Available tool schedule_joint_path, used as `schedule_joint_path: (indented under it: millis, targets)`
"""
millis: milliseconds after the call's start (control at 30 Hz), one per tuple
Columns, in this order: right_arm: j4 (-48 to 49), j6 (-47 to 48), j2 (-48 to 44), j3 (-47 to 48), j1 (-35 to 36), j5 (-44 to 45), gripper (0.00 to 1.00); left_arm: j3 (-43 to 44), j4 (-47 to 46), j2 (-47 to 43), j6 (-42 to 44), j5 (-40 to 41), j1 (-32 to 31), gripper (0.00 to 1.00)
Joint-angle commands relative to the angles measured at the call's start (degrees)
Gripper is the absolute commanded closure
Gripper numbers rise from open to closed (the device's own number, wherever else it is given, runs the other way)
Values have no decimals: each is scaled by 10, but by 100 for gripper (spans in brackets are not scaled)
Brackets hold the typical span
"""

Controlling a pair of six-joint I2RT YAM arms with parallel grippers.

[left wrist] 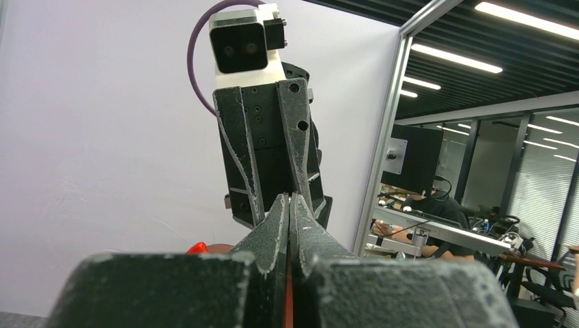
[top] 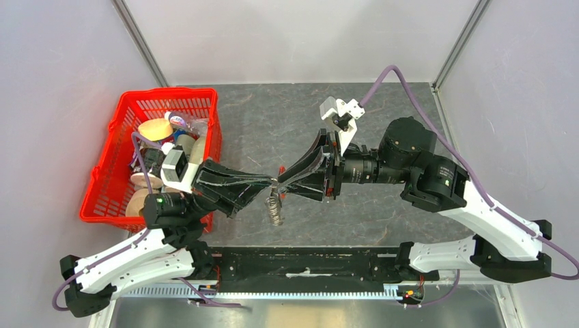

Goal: Put the keys on the keyring

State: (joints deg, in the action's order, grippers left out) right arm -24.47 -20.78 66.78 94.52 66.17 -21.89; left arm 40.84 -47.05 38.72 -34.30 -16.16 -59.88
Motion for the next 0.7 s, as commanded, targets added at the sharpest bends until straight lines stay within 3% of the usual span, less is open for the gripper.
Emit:
schedule_joint_path:
  millis: [0, 233, 433, 567, 667]
  targets:
    - [27, 3, 5, 15, 2, -5, 65, 2, -31, -3, -4, 21, 0, 98]
    - [38, 0, 7, 9, 2, -10, 70, 1, -30, -5, -4, 23, 0, 98]
    - [40, -1, 9, 11, 2, -9, 83, -1, -31, -3, -8, 20, 0, 98]
    - [38, 1, 12, 14, 2, -10, 100, -6, -36, -2, -13, 17, 0, 98]
    - [39, 3, 10, 12, 2, -19, 100, -4, -34, -1, -19, 6, 1, 98]
